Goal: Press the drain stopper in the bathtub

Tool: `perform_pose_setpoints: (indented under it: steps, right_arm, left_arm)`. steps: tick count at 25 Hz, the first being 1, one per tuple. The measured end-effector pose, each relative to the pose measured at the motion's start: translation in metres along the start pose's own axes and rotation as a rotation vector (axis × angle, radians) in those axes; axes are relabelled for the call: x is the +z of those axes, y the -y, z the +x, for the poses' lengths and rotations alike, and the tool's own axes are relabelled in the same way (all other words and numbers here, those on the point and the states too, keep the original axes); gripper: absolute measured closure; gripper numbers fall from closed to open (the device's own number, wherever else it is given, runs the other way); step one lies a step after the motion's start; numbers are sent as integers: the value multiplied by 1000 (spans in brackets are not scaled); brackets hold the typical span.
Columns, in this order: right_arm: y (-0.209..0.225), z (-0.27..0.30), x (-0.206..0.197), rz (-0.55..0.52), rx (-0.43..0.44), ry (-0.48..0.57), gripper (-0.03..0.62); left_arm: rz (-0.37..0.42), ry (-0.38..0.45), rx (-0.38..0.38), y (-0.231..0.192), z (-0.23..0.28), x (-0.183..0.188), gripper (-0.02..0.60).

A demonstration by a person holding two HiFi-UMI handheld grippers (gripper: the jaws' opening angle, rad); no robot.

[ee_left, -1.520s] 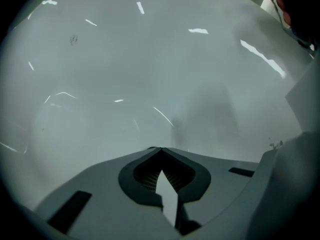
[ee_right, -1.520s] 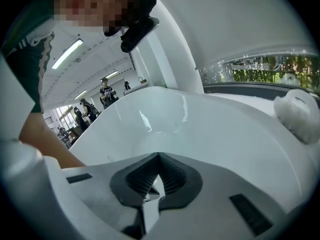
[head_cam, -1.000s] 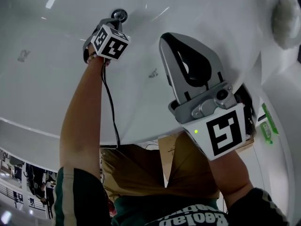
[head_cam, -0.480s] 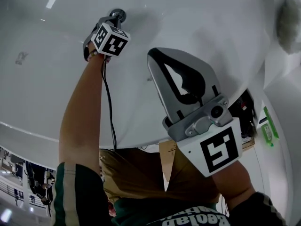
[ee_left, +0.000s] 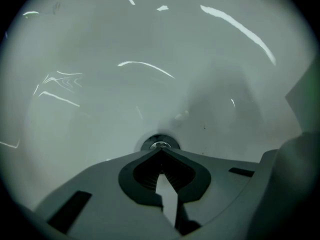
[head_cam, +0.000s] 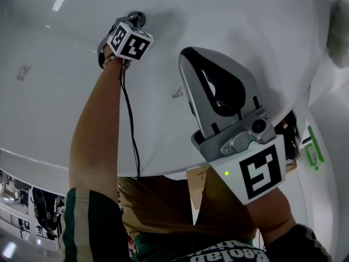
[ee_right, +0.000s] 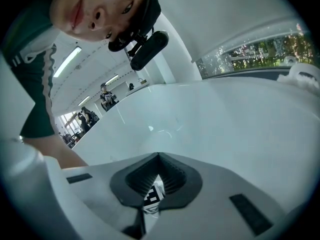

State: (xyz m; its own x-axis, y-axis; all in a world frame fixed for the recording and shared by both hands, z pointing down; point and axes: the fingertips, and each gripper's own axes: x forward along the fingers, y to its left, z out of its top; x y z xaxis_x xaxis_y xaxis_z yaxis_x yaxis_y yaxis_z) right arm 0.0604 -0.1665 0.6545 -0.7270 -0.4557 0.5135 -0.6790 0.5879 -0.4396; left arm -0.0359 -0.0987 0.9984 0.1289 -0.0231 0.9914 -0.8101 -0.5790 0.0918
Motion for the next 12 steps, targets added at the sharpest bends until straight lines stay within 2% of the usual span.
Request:
perform_pose_setpoints:
  steps: [7, 9, 12]
  right_arm:
    - [1, 2, -4, -26, 10, -24, 583]
    - [2, 2, -6, -36, 12, -28, 583]
    - [2, 0, -8, -49, 21, -35, 582]
  left_arm:
    - [45, -59, -5, 5, 10, 2, 575]
    - [51, -61, 14, 5, 10, 4, 575]
    - [94, -113, 60, 10, 12, 8, 575]
